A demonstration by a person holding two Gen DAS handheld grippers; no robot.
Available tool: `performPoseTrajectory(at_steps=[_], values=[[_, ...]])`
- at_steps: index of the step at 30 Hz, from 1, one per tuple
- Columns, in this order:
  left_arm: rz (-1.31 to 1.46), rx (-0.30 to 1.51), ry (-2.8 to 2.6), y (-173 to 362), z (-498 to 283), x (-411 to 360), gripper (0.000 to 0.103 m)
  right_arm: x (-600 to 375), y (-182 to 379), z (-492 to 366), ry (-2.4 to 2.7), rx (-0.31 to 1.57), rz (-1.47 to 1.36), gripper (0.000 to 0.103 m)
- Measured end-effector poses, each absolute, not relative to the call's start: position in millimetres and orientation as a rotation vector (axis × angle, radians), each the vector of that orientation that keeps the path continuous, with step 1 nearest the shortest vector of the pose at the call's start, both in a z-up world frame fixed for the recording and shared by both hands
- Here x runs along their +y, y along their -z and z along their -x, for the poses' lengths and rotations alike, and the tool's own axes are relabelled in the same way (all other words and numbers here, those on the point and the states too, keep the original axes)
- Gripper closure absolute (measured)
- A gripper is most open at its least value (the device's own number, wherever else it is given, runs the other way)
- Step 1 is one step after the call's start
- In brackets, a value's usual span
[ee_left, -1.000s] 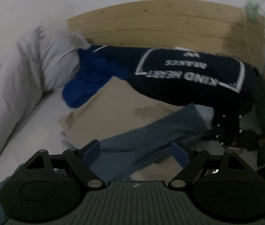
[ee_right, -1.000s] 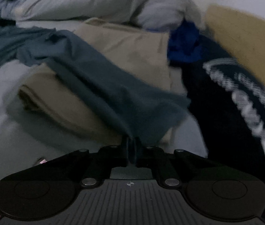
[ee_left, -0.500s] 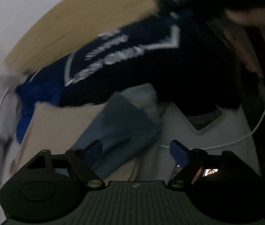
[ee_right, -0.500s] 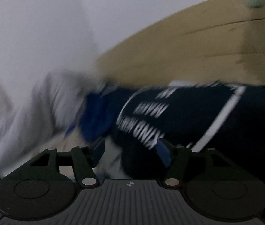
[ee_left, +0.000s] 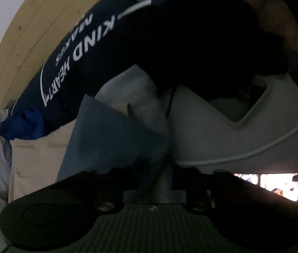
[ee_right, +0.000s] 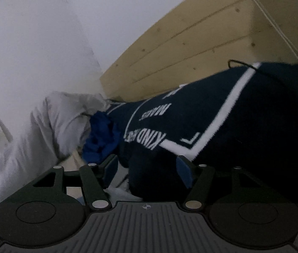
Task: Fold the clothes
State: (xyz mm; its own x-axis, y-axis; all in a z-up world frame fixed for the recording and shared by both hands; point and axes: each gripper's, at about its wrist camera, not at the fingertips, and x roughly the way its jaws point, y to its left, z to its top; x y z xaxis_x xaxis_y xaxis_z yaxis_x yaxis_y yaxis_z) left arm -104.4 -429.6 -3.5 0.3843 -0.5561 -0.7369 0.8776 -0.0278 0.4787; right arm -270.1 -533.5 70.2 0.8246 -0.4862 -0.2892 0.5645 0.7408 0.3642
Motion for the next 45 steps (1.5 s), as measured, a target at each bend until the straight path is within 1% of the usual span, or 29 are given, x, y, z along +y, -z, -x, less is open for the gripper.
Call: performPoseTrajectory(at_steps=[3, 6, 9, 18, 23, 27, 28, 30, 32, 33, 34, 35, 36, 41, 42, 45], values=[[-0.936, 0.369, 1.160, -13, 97, -414, 0.096, -530, -66, 254, 0.556, 0.213, -0.398, 0.038], [-0.770, 0.389, 1.148, -34, 86, -395, 0.096, -531, -65, 246, 0.494, 0.219, -0.447, 0.038], [-0.679, 0.403, 1.134, -45, 83, -379, 0.096, -533, -64, 240, 0.427, 0.224, -0.529, 0.038], [-0.523, 0.426, 1.056, -43, 73, -356, 0.096, -530, -47, 212, 0.287, 0.261, -0.779, 0.037], [-0.475, 0.455, 1.023, -38, 65, -347, 0.096, -519, -44, 197, 0.232, 0.298, -0.813, 0.038], [-0.446, 0.471, 1.012, -39, 60, -343, 0.096, -512, -39, 186, 0.230, 0.333, -0.823, 0.041], [-0.444, 0.472, 1.009, -38, 60, -343, 0.096, -510, -37, 184, 0.231, 0.339, -0.826, 0.044], [-0.446, 0.472, 1.010, -37, 60, -343, 0.096, -509, -35, 180, 0.249, 0.347, -0.829, 0.046], [-0.448, 0.470, 1.007, -36, 62, -341, 0.096, -510, -32, 175, 0.263, 0.349, -0.842, 0.054], [-0.444, 0.470, 1.008, -35, 63, -340, 0.096, -511, -31, 171, 0.263, 0.349, -0.846, 0.064], [-0.442, 0.469, 1.007, -33, 65, -339, 0.096, -512, -30, 167, 0.262, 0.349, -0.848, 0.083], [-0.443, 0.469, 1.006, -31, 67, -337, 0.096, -513, -30, 163, 0.262, 0.356, -0.841, 0.096], [-0.452, 0.465, 1.004, -29, 70, -336, 0.096, -514, -30, 160, 0.255, 0.357, -0.838, 0.100], [-0.554, 0.406, 1.018, -19, 90, -336, 0.093, -507, -51, 158, 0.188, 0.329, -0.755, 0.101], [-0.574, 0.392, 1.026, -18, 94, -337, 0.087, -506, -57, 159, 0.176, 0.326, -0.739, 0.101], [-0.620, 0.332, 1.023, -14, 109, -340, 0.059, -503, -72, 159, 0.142, 0.335, -0.685, 0.101]])
